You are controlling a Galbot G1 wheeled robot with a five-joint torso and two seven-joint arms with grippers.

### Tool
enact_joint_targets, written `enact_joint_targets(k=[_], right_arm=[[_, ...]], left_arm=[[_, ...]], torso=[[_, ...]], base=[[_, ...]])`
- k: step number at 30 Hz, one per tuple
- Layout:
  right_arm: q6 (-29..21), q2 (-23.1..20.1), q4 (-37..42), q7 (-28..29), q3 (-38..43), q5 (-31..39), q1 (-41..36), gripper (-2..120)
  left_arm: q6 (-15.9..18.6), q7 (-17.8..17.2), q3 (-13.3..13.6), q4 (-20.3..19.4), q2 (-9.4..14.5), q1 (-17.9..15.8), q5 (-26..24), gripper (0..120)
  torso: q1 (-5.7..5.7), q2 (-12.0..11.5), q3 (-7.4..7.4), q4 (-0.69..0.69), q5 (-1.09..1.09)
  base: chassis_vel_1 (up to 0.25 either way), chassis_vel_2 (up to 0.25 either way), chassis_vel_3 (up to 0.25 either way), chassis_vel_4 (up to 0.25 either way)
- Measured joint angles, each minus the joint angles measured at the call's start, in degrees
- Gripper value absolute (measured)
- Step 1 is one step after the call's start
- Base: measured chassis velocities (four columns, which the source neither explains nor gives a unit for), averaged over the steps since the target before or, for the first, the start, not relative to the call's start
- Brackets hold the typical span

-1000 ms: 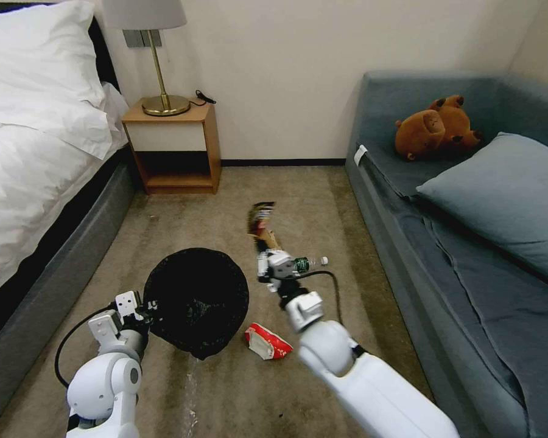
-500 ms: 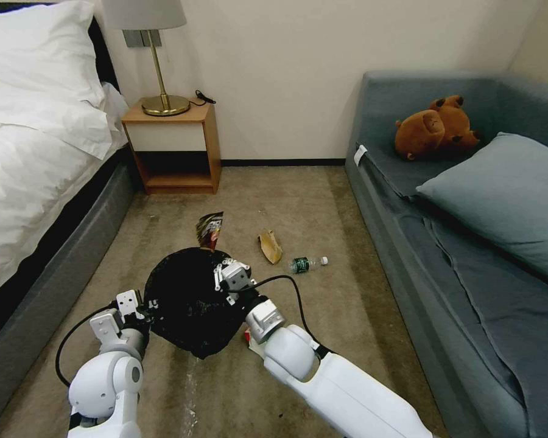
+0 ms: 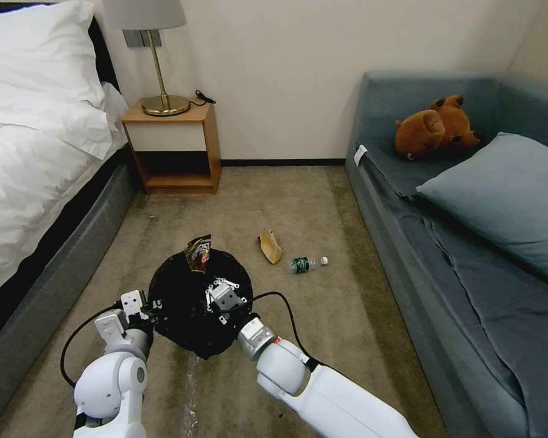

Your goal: Pick up the trash bin, then pick up the garbage on the floor and place it into the trash bin.

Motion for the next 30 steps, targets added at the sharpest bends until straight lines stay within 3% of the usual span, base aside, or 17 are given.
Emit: enact_joint_targets(k=[23, 30], right_arm=[[-0.08, -0.95, 1.13, -1.42, 1.61, -2.55, -2.52, 99], [-0.41, -1.19, 2.76, -1.56, 3.00, -2.57, -2.58, 100]], left_arm=[[0.32, 0.06, -0.10, -0.75, 0.43, 0.50, 0.05, 1], [0.32, 0.01, -0.09, -1.01, 0.44, 0.98, 0.04, 1]], torso=[[0.00, 0.00, 0.00, 0.00, 0.00], [0.00, 0.00, 0.00, 0.00, 0.00]], base=[[0.000, 0.000, 0.000, 0.000], [0.000, 0.000, 0.000, 0.000]])
